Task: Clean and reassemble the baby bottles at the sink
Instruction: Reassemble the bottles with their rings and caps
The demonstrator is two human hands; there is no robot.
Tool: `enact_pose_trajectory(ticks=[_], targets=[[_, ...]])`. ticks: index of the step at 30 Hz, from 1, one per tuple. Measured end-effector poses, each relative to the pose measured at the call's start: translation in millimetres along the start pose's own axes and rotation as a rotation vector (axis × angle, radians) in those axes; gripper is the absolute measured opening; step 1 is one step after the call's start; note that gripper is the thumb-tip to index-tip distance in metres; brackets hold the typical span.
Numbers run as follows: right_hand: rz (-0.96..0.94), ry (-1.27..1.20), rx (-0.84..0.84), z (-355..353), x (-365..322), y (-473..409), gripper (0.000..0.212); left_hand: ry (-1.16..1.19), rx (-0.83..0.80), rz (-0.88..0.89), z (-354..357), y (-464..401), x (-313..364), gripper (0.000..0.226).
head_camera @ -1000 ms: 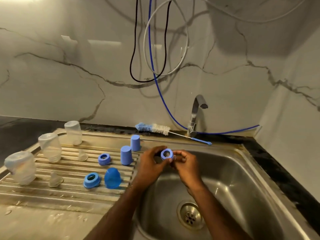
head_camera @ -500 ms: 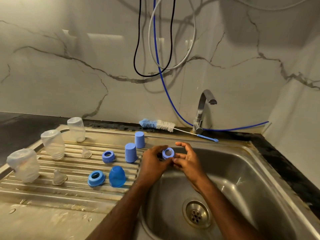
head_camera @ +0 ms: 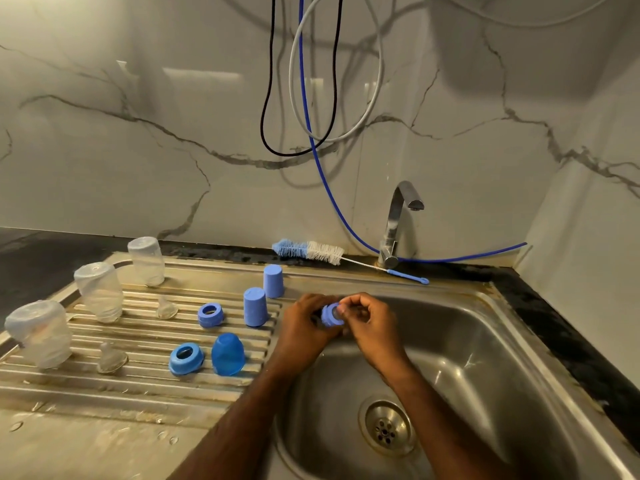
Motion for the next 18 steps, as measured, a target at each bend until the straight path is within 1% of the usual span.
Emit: enact_pose_trajectory(ticks=[3,5,7,9,11,13,15,16,18], targets=[[0.057,-0.233,-0.007,1.2,2.5,-1.9,0.012,0.133,-0.041,-0.002,2.0,0.5,-0.9,0.049],[0.042,-0.266,-0.004,1.1,2.0,-3.0,0.015,0.285,-0.053,-0.051,4.5,0.0,-4.8,0.048],[-0.005,-0.228,0.024,-1.0,-1.5,-3.0,0.014,0.443,-0.054,-0.115,7.2,-0.6,-9.7,0.05],[-0.085,-0.112,0.053,-4.1,-7.3,-1.5,0.01,0.538,-0.059,-0.152,9.6,-1.4,-12.8,0.049],[-0.21,0.046,0.056,-5.4,-14.8,1.6,0.007,0.553,-0.063,-0.154,10.2,-2.9,-13.6,0.044],[-0.298,0.153,0.041,-6.3,-20.3,4.0,0.004,0.532,-0.065,-0.14,9.4,-3.8,-14.1,0.041],[-0.328,0.216,0.02,-8.3,-22.9,3.9,0.002,0.512,-0.08,-0.124,8.8,-3.6,-13.6,0.039],[-0.322,0.213,0.011,-9.8,-23.5,3.6,0.002,0.518,-0.091,-0.121,8.8,-2.9,-13.9,0.039],[-0.273,0.152,-0.021,-12.7,-22.9,1.7,0.009,0.554,-0.119,-0.127,10.0,-1.4,-15.1,0.04]])
Point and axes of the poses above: each hand's wrist, its own y-axis away from the middle knuckle, its own z-axis out of the palm, x = y × z, the point moved 4 cm from there along -y, towards the middle knuckle, and after that the axes turned 5 degrees about -x, right-handed, at the moved point
